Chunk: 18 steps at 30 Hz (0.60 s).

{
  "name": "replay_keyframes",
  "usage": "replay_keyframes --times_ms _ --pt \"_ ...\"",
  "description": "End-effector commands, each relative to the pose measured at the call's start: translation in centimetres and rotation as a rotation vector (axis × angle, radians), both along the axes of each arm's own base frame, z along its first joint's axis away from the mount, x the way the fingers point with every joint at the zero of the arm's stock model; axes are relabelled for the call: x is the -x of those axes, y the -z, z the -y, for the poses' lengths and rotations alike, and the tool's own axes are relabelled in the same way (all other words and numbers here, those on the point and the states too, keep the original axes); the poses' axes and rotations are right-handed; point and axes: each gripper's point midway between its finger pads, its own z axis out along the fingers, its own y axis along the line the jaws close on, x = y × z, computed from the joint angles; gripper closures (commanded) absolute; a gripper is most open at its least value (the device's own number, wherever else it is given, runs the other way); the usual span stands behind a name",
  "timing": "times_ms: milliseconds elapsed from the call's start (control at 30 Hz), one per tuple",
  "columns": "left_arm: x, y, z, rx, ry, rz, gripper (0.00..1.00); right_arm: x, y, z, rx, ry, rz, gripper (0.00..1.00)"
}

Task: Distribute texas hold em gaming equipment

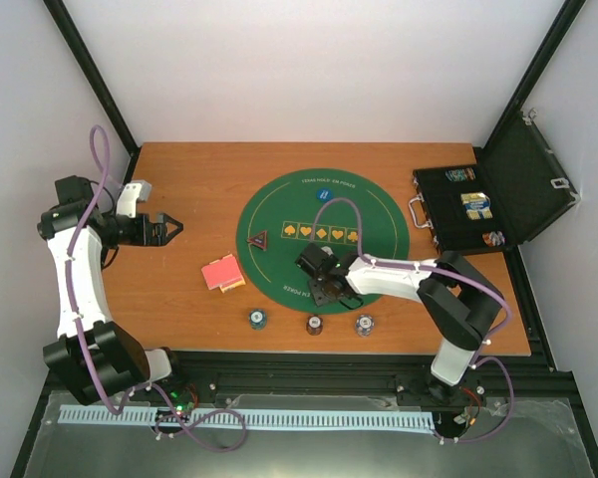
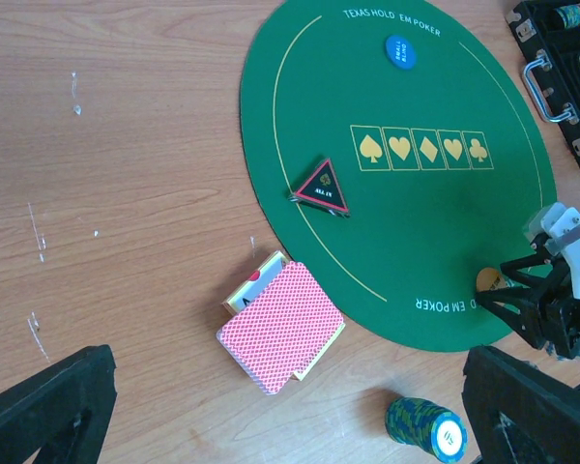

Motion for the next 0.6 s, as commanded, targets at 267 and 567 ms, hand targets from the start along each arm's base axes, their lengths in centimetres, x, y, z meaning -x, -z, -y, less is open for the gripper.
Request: replay_keyframes --times_ms 267,567 --pt "-0.2 -1.8 0.1 -0.009 0.003 0.041 0.00 0.1 0.7 5.7 0.029 0.136 -0.012 0.46" --pt "-0.2 -1.8 0.1 -0.011 0.003 0.040 0.00 -0.4 0.8 10.8 0.042 0.275 -0.024 0.48"
